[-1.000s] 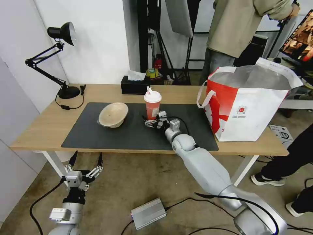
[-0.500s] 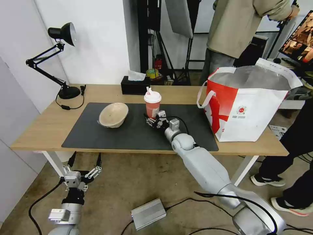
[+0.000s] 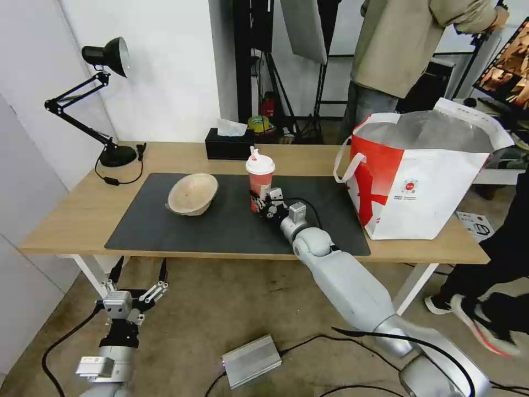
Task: Pick up the trash from the table and place it into the takeout bag.
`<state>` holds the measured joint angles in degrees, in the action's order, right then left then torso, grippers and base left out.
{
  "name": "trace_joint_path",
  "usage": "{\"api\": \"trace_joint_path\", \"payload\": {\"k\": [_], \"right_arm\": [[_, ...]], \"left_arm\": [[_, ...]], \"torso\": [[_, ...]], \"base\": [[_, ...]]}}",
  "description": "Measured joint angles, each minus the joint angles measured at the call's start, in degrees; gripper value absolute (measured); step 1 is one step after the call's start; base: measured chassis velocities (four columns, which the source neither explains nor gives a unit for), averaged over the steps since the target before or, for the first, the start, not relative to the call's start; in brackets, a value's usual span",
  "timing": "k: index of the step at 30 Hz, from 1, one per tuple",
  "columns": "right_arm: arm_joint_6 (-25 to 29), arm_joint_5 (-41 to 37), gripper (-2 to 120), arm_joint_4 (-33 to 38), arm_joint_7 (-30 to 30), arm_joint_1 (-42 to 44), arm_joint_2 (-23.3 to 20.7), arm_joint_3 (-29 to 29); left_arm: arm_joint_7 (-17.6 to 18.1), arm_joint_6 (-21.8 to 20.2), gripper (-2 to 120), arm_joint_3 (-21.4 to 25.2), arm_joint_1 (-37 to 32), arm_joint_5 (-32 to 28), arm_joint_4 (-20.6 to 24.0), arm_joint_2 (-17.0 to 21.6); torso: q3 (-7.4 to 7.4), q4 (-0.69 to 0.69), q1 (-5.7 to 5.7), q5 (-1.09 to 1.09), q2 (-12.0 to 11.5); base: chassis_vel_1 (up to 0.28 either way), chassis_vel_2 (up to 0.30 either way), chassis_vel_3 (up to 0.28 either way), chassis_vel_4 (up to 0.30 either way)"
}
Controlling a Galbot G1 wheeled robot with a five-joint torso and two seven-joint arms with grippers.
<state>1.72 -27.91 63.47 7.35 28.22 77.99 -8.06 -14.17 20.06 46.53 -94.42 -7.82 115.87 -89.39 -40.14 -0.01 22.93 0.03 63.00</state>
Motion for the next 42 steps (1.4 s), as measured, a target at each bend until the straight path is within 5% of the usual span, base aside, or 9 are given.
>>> {"api": "trace_joint_path", "payload": {"k": [12,23,42], "right_arm": [[-3.2,-0.5,10,7.8,-2.0,0.2,-3.5,-0.7],[-8.4,-4.5,10,23.2,-5.9,-0.4,-10.0,-1.2],[-13.1,-15.6,10,46.3,-7.9,-4.7,-32.7,3.1]], "left_arm": [[0.0,-0.2,100,-0.5,0.0,0.0,1.5,0.0],[0.0,0.0,100,-0.9,-0.3,-0.3,2.1,0.5],[-0.1,-0.5,100,-2.0,-1.1,-1.2,6.8,1.4]], "torso": [[0.02,0.00,0.01,-0.02,0.0],[0.03,0.01,-0.01,-0.02,0.0],[0.04,-0.01,-0.02,-0.02,0.0]], "base": [[0.000,0.000,0.000,0.000],[0.000,0.000,0.000,0.000],[0.000,0.000,0.000,0.000]]}}
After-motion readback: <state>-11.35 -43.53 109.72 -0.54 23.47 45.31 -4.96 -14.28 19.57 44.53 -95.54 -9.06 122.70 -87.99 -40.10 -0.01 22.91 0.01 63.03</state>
